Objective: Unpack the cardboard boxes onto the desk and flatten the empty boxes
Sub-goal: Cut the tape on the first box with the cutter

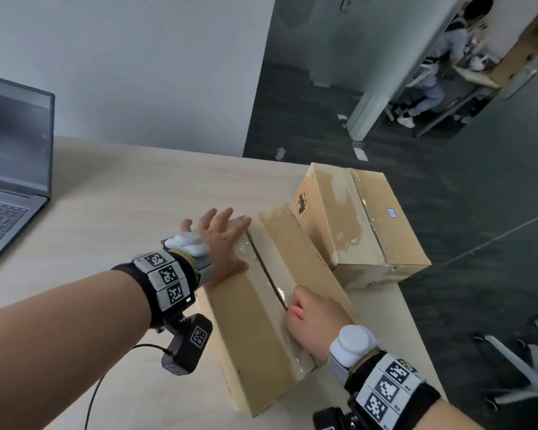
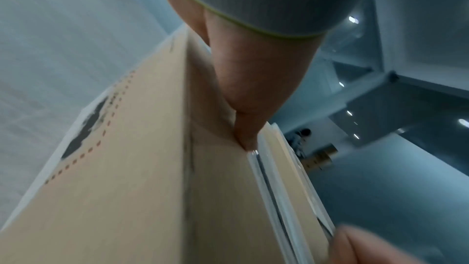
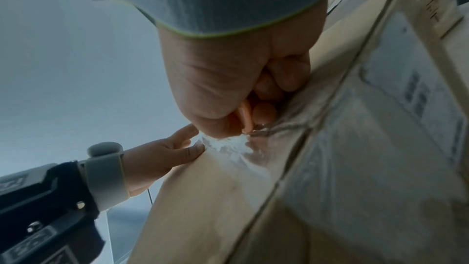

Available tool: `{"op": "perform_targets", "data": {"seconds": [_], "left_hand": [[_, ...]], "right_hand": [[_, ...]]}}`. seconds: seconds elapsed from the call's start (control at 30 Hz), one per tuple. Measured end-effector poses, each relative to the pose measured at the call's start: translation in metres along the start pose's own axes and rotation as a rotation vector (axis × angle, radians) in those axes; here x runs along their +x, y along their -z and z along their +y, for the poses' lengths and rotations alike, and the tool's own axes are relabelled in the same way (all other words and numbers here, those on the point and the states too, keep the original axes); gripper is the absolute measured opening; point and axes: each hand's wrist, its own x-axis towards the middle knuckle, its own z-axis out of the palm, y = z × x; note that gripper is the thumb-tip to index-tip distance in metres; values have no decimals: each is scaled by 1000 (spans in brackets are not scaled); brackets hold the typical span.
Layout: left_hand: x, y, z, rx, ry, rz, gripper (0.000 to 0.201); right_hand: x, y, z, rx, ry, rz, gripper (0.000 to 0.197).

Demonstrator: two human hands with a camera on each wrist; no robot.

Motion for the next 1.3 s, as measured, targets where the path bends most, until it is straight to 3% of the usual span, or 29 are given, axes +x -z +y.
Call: {"op": "perform_targets", "data": {"seconds": [0.07, 0.13, 0.23, 0.53, 1.13, 1.23, 1.3], "left_hand": [[-11, -4, 17, 46, -95, 2, 80], [-23, -12, 35, 47, -142, -74, 86], [-27, -19, 46, 92, -129, -182, 99], [2, -7, 46, 177, -66, -247, 95], [-6, -4, 47, 138, -81, -203, 97], [-8, -3, 54, 109, -92, -140, 93], [-13, 0, 64, 91, -188, -59, 79]], "right_hand": [[-4, -3, 4, 4, 14, 22, 14], [-4, -7, 5, -7, 27, 54, 10], [-2, -11, 6, -34, 43, 81, 9], [17, 5, 7, -27, 46, 98, 9], [-62, -13, 55, 89, -35, 146, 22], [-61, -18, 69, 278, -117, 181, 17], [-61, -21, 80, 531, -195, 241, 19]]}}
